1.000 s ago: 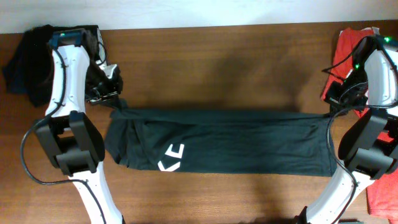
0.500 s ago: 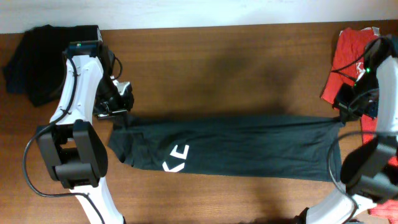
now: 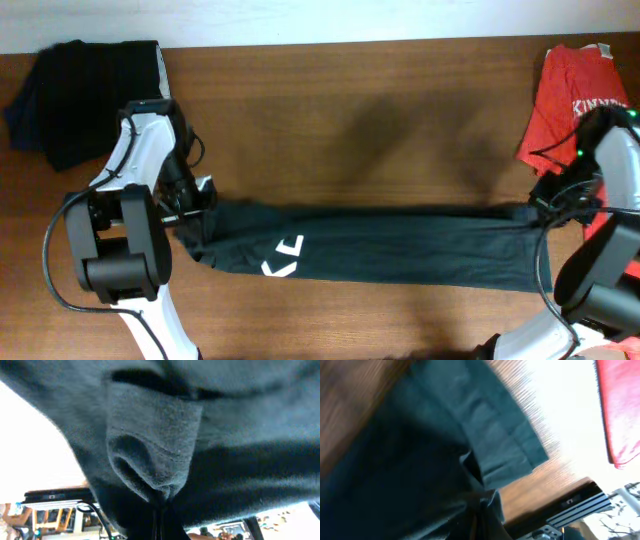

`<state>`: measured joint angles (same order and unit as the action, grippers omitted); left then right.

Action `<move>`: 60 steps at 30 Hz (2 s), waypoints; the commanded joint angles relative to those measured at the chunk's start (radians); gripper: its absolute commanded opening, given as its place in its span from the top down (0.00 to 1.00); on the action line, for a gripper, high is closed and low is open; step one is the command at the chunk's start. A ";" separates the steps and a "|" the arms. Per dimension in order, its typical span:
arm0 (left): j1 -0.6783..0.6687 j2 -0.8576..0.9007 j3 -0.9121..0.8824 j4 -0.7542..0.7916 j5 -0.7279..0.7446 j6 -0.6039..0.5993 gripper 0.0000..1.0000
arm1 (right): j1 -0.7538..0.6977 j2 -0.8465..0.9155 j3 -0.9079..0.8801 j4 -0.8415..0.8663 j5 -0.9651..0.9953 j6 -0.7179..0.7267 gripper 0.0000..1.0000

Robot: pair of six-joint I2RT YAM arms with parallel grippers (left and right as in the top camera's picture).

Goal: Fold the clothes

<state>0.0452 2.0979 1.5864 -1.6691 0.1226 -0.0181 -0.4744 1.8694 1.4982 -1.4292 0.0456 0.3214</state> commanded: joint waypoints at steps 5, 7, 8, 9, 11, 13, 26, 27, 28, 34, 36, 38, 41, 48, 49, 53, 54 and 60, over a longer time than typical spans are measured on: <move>-0.014 -0.015 -0.074 0.003 -0.014 -0.039 0.77 | -0.090 -0.006 0.000 0.024 0.037 0.028 0.50; -0.027 -0.015 -0.075 0.007 -0.014 -0.039 0.49 | -0.087 -0.006 0.000 0.021 0.026 0.028 0.02; -0.033 -0.015 -0.075 0.011 -0.015 -0.038 0.45 | -0.087 -0.006 0.000 0.021 0.018 0.028 0.01; -0.037 -0.015 -0.074 0.012 -0.015 -0.038 0.42 | -0.087 -0.006 0.000 0.021 0.013 0.028 0.01; -0.040 -0.015 -0.062 0.010 -0.032 -0.038 0.41 | -0.087 -0.006 0.000 0.020 0.011 0.027 0.01; -0.041 -0.017 -0.021 0.003 -0.034 -0.038 0.41 | -0.087 -0.006 0.004 0.012 0.006 0.027 0.01; -0.258 -0.045 -0.057 0.261 0.129 -0.009 0.99 | 0.159 0.002 -0.040 0.078 -0.113 -0.036 0.76; -0.266 -0.045 -0.075 0.272 0.129 -0.013 0.99 | 0.182 0.002 -0.040 0.082 -0.113 -0.036 0.76; -0.272 -0.045 -0.099 0.293 0.133 -0.016 0.99 | 0.203 0.002 -0.040 0.085 -0.113 -0.036 0.76; -0.218 -0.045 -0.218 0.418 0.136 -0.039 0.99 | 0.261 0.002 -0.040 0.093 -0.113 -0.036 0.70; -0.178 -0.045 -0.246 0.467 0.127 -0.040 0.99 | 0.260 0.002 -0.040 0.093 -0.113 -0.036 0.66; -0.124 -0.045 -0.274 0.510 0.079 -0.070 0.99 | 0.259 0.002 -0.040 0.091 -0.113 -0.037 0.62; 0.007 -0.045 -0.288 0.544 -0.106 -0.168 0.99 | 0.259 0.002 -0.040 0.096 -0.113 -0.037 0.57; 0.284 -0.045 -0.190 0.542 -0.209 -0.225 0.99 | 0.259 0.002 -0.040 0.112 -0.117 -0.063 0.29; 0.305 -0.045 -0.153 0.514 -0.210 -0.225 0.99 | 0.259 0.002 -0.040 0.120 -0.117 -0.068 0.25; 0.350 -0.045 0.097 0.366 -0.211 -0.224 0.97 | 0.259 0.002 -0.040 0.146 -0.125 -0.081 0.09; 0.351 -0.045 0.174 0.326 -0.214 -0.224 0.95 | 0.259 0.002 -0.040 0.153 -0.125 -0.082 0.04; 0.310 -0.045 0.450 0.140 -0.167 -0.223 0.27 | 0.260 0.002 -0.090 0.191 -0.257 -0.151 0.01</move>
<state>0.3824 2.0514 1.9987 -1.4944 -0.0788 -0.2394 -0.2207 1.8690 1.4509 -1.2488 -0.1337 0.2115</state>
